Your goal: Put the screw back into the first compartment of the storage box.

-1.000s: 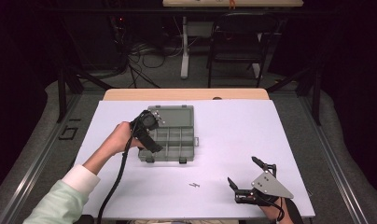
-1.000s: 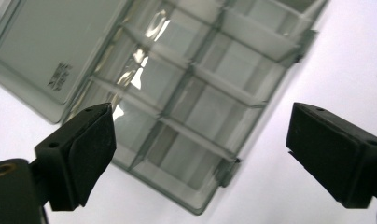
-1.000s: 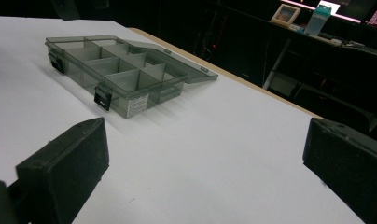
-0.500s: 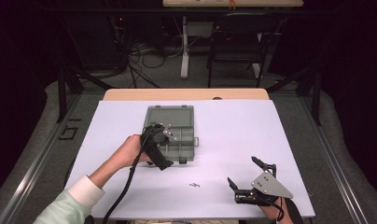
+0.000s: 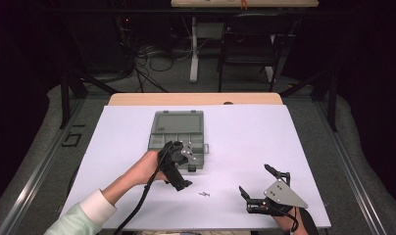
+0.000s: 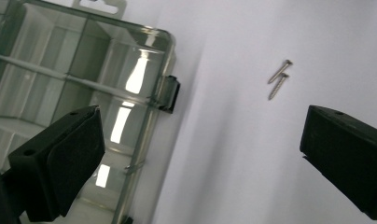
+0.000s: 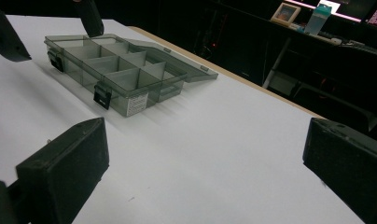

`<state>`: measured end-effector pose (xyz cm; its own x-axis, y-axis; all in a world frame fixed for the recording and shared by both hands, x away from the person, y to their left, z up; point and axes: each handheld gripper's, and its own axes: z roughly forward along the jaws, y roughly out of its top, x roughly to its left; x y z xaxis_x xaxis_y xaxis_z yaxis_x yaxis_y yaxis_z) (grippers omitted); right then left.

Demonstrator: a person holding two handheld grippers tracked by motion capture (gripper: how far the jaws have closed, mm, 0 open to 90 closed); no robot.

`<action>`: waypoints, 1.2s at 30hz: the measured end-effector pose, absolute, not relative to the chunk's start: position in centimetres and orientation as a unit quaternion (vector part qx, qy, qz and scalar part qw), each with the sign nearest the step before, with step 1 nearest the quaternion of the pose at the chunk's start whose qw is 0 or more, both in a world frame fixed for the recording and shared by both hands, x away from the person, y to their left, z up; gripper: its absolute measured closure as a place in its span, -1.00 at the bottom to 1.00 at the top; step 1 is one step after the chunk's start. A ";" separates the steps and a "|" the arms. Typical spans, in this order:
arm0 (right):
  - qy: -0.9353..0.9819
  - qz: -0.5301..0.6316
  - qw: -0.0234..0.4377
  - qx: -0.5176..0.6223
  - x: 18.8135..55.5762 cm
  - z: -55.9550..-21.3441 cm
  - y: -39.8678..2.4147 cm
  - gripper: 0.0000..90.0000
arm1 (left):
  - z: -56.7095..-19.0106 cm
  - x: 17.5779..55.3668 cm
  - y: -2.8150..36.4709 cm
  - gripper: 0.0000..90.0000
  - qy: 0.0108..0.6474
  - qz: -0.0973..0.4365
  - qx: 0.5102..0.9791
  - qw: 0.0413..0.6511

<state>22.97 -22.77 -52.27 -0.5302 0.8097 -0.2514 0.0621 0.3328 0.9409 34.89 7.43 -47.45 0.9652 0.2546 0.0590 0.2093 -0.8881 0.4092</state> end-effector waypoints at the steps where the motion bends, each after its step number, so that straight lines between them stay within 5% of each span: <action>1: 0.723 0.492 0.380 0.301 23.0 -52.3 -22.8 -1.00 | -47.5 34.8 7.3 -0.99 0.114 0.056 0.971 0.205; 7: 0.725 0.487 0.379 0.305 22.9 -52.2 -22.8 -1.00 | -48.2 34.3 6.5 -0.93 0.093 0.041 0.977 0.188; 22: 0.726 0.491 0.378 0.299 23.0 -52.3 -22.7 -1.00 | -50.3 33.3 4.3 -0.02 0.051 -0.001 0.983 0.178; 36: 0.727 0.486 0.379 0.302 23.0 -52.3 -22.7 -1.00 | -51.9 33.0 2.8 0.53 0.024 -0.035 0.985 0.167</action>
